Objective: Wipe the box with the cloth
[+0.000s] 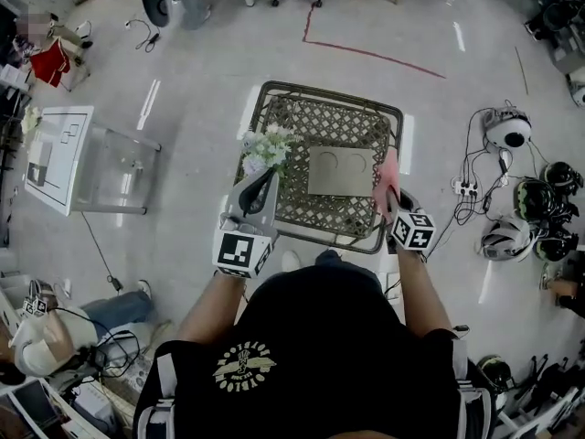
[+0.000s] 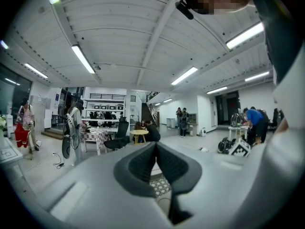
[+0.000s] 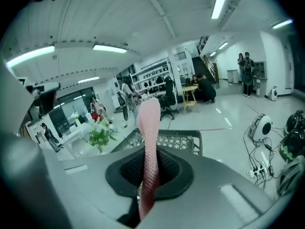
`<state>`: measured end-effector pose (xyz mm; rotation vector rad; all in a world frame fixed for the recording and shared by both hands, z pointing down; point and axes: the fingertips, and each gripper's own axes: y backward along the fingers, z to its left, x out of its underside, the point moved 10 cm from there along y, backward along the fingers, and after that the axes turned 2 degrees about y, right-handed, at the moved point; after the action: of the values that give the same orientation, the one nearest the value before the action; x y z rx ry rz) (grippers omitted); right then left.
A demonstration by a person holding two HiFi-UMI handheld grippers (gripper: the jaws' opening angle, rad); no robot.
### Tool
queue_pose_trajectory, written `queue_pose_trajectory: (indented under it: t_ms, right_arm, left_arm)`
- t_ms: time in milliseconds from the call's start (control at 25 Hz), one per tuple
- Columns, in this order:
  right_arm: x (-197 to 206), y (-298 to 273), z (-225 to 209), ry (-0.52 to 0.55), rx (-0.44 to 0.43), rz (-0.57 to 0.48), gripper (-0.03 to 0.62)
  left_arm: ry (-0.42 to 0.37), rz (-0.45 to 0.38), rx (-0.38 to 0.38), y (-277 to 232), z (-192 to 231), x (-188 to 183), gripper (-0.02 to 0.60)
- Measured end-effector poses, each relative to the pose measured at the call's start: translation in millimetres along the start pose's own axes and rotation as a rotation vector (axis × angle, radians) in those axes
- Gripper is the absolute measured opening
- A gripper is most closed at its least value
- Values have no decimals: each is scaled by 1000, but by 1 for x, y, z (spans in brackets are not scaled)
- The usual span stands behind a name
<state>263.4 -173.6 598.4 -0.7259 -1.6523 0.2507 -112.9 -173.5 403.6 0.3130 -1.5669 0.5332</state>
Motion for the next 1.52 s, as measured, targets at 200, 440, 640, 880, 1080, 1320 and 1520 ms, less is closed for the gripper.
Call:
queue_pose_trajectory:
  t_ms: [200, 440, 640, 880, 1080, 1320, 1520]
  right_arm:
    - [-51, 67, 31, 38, -20, -205, 17]
    - [-104, 133, 67, 129, -40, -410, 17]
    - [-130, 167, 91, 198, -37, -509, 17]
    - [-138, 180, 95, 218, -8, -542, 17]
    - [-135, 186, 93, 218, 1, -539, 17]
    - [-136, 192, 84, 206, 13, -555, 17]
    - [-134, 200, 74, 203, 22, -548, 17]
  left_arm:
    - [-6, -23, 6, 4, 3, -23, 0]
    - [-7, -83, 24, 15, -2, -44, 0]
    - [-13, -99, 23, 26, -2, -47, 0]
    - [-8, -111, 25, 27, -3, -49, 0]
    - [-17, -128, 30, 27, -8, -51, 0]
    - [-12, -138, 33, 24, -14, -51, 0]
    - [-9, -152, 38, 22, -26, -52, 0]
